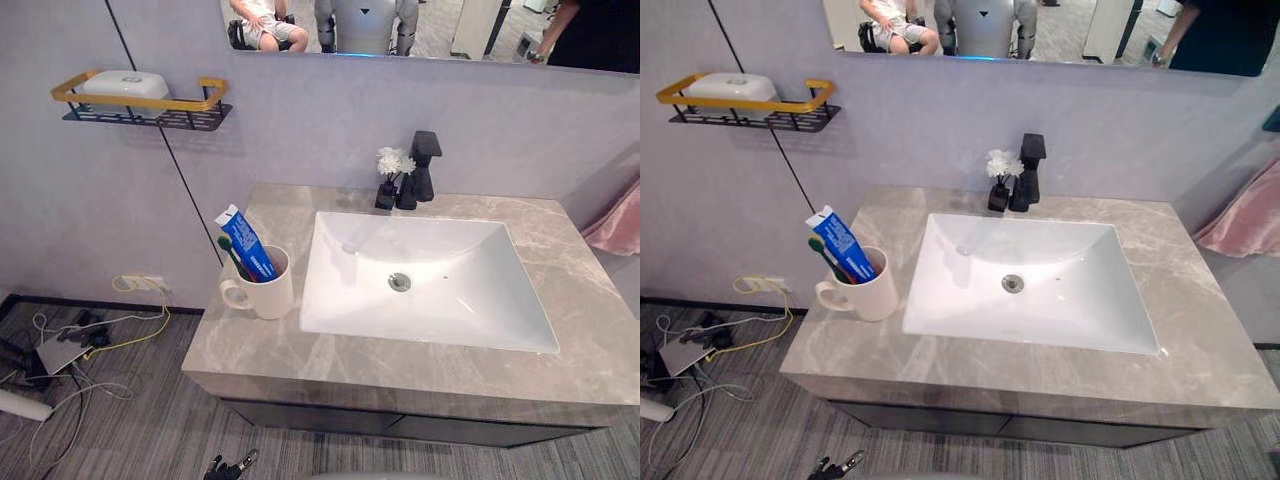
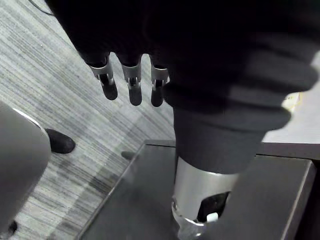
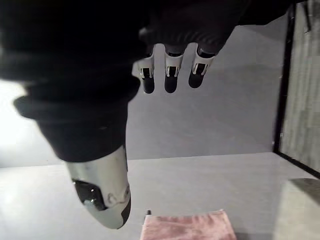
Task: Organize washtable
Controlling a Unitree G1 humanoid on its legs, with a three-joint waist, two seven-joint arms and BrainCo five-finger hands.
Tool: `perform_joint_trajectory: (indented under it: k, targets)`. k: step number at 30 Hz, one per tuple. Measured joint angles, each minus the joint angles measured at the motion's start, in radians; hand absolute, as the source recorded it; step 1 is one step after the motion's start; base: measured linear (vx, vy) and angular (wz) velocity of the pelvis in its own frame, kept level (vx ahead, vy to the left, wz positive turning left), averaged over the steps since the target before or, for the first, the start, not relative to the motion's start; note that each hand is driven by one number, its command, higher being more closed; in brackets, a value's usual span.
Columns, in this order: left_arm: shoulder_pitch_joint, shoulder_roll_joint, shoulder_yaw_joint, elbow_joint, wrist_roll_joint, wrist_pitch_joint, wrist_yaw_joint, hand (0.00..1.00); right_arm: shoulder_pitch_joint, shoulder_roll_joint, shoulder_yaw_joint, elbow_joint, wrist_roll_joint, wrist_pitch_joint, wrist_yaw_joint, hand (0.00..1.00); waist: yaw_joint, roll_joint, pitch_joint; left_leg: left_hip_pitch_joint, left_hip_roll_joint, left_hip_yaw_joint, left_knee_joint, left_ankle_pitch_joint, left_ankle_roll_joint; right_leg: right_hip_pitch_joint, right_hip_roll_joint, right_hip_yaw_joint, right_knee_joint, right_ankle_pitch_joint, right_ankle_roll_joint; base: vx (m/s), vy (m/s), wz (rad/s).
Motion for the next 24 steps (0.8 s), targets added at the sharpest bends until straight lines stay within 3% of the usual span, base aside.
perform_joint_trajectory:
  k: [5, 7, 13, 16, 24]
  targets:
    - [-0.032, -0.011, -0.047, 0.003, -0.001, 0.001, 0.001, 0.00, 0.013, 0.018, 0.144, 0.149, 0.036, 0.006, -0.012, 0.00, 0.003, 0.008, -0.001, 0.017, 0.014, 0.019, 0.015, -0.016, -0.009, 0.016, 0.008, -0.001, 0.003, -0.002, -0.002, -0.01, -0.034, -0.11]
    - [-0.034, -0.010, -0.066, 0.011, -0.002, 0.001, -0.001, 0.00, 0.010, 0.021, 0.202, 0.308, 0.068, 0.027, 0.036, 0.00, 0.018, 0.010, 0.001, 0.030, 0.024, 0.036, 0.025, -0.027, -0.015, 0.021, 0.014, -0.001, 0.012, -0.009, -0.009, -0.01, -0.053, -0.20]
    - [-0.030, -0.008, -0.088, 0.018, -0.002, 0.001, -0.003, 0.00, 0.005, 0.021, 0.213, 0.567, 0.080, 0.090, 0.152, 0.00, 0.039, 0.039, 0.010, 0.034, 0.028, 0.043, 0.019, -0.028, -0.017, 0.023, 0.018, -0.001, 0.012, -0.010, -0.010, 0.00, -0.018, -0.02]
    - [-0.027, -0.007, -0.088, 0.018, -0.002, 0.000, -0.003, 0.00, 0.006, 0.020, 0.213, 0.667, 0.078, 0.103, 0.183, 0.00, 0.052, 0.037, 0.022, 0.052, 0.027, 0.041, 0.012, -0.028, -0.017, 0.044, 0.018, -0.004, 0.008, -0.010, -0.010, 0.00, -0.007, 0.02]
    - [-0.016, 0.015, -0.088, 0.047, 0.000, -0.002, -0.006, 0.00, 0.002, 0.010, 0.234, 0.888, 0.041, 0.141, 0.252, 0.00, 0.053, 0.033, 0.032, 0.067, 0.018, 0.025, -0.009, -0.026, -0.018, 0.055, 0.015, -0.016, -0.005, -0.013, -0.006, -0.01, -0.017, 0.04]
